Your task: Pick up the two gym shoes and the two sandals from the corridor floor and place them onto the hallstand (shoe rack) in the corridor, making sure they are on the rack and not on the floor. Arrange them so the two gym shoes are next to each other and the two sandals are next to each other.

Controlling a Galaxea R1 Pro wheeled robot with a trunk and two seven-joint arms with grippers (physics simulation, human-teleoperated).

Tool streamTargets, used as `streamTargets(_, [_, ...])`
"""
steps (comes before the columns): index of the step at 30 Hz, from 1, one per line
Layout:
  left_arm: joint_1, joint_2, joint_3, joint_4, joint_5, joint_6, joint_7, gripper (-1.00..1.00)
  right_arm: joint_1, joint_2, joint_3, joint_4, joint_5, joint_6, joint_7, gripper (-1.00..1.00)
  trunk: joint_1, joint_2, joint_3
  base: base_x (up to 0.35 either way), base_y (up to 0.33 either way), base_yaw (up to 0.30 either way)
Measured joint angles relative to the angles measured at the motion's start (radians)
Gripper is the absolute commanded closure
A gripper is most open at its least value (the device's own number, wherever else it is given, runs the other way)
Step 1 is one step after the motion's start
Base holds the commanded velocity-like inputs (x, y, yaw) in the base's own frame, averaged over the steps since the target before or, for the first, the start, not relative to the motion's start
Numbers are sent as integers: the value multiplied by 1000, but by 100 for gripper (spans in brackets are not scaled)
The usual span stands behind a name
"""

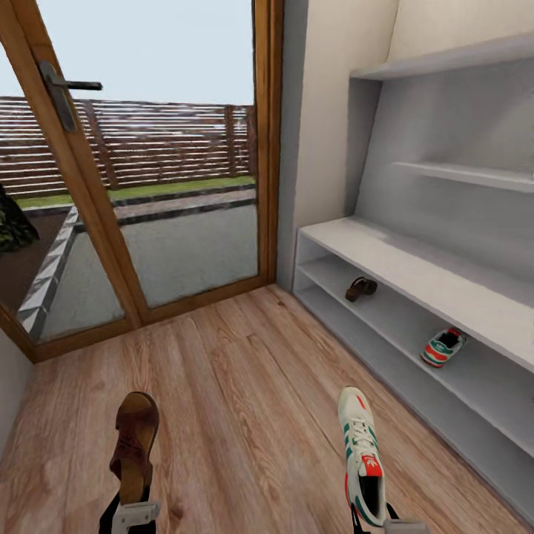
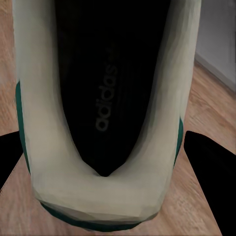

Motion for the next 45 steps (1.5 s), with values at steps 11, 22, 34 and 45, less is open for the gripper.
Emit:
streamTargets(11, [1, 0, -1, -1, 0, -2, 0, 100, 0, 0, 0, 0, 0, 0, 0, 100, 0, 0, 0, 274, 237, -263])
streamTargets(22, [1, 0, -1, -2, 0, -2, 0, 100, 0, 0, 0, 0, 0, 0, 0, 100, 0, 0, 0, 279, 231, -263])
streamTargets(34, [1, 0, 0, -2, 0, -3, 1, 100, 0, 0, 0, 0, 0, 0, 0, 100, 0, 0, 0, 281, 231, -263])
streamTargets(45, [1, 0, -1, -2, 0, -7, 1, 100, 0, 0, 0, 0, 0, 0, 0, 100, 0, 0, 0, 235, 240, -263])
